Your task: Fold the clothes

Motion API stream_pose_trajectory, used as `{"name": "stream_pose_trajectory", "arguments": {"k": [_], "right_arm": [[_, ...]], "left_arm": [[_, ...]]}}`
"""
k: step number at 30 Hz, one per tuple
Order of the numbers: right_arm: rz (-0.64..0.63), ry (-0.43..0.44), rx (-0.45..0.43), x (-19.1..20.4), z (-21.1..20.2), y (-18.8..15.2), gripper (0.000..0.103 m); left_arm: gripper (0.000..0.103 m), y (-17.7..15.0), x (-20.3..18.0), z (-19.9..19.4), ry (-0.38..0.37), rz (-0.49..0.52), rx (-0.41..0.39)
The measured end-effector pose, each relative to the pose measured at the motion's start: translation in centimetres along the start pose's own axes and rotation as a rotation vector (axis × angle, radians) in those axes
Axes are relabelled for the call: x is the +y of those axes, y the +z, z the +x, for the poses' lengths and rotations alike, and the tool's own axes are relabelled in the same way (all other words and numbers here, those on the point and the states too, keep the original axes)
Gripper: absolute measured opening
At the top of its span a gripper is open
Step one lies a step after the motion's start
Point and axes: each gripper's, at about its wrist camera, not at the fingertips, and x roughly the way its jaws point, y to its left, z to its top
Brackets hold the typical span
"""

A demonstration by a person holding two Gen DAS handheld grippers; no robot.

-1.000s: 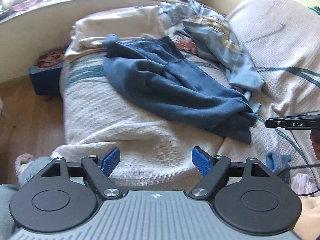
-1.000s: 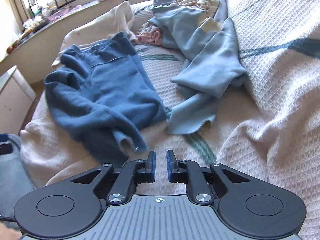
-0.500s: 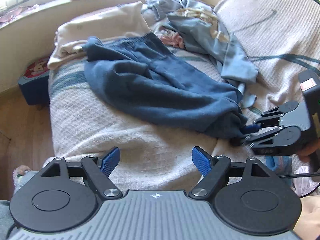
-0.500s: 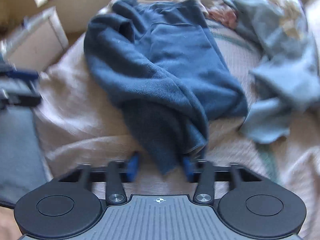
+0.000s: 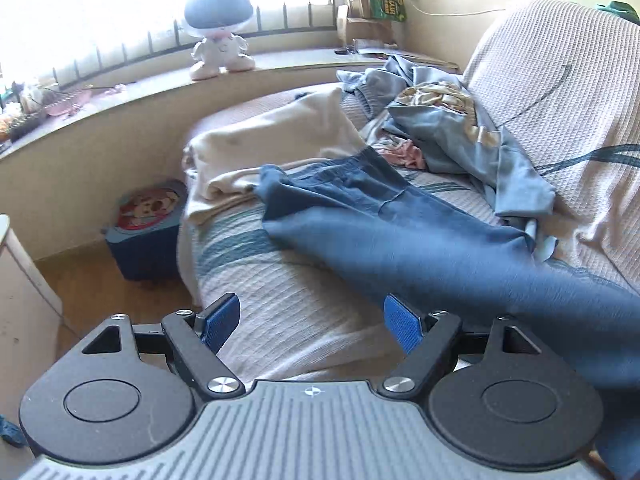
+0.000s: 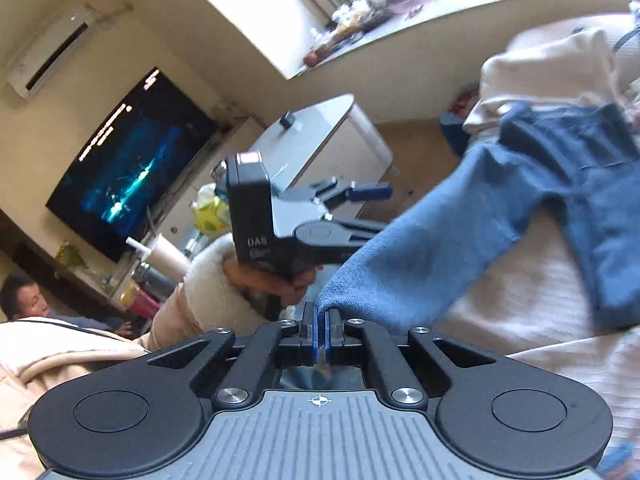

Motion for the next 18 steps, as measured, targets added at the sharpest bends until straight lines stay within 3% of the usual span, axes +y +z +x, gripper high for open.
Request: {"name": "stream_pose_trajectory", "arguments": {"k": [7, 11, 13, 16, 18], "right_arm": [[0.077, 0.262, 0.212, 0.0, 9.4, 0.7, 0.005], [0.09, 0.276, 0.293, 0.1, 11.1, 0.9, 0.01], [0.075, 0.228, 0.262, 0.0, 10.2, 1.5, 0.019], [0.066, 0.228, 0.162, -0.2, 6.5, 2.2, 0.034], [0.035, 0.18, 0.086, -0.6, 3.9, 2.8, 0.037]], "left_arm": [[0.078, -3.7, 2.1, -2.7, 0.07, -0.063, 0.034], [0.08, -4.8, 2.5, -3.9, 0.111, -0.063, 0.031], [0.08, -5.0, 2.5, -3.9, 0.142, -0.046, 0.035], [0.08, -5.3, 2.9, -4.3, 0.159, -0.052, 0.048], [0.08, -5.5, 3.2, -5.2, 0.142, -0.07, 0.052]]}}
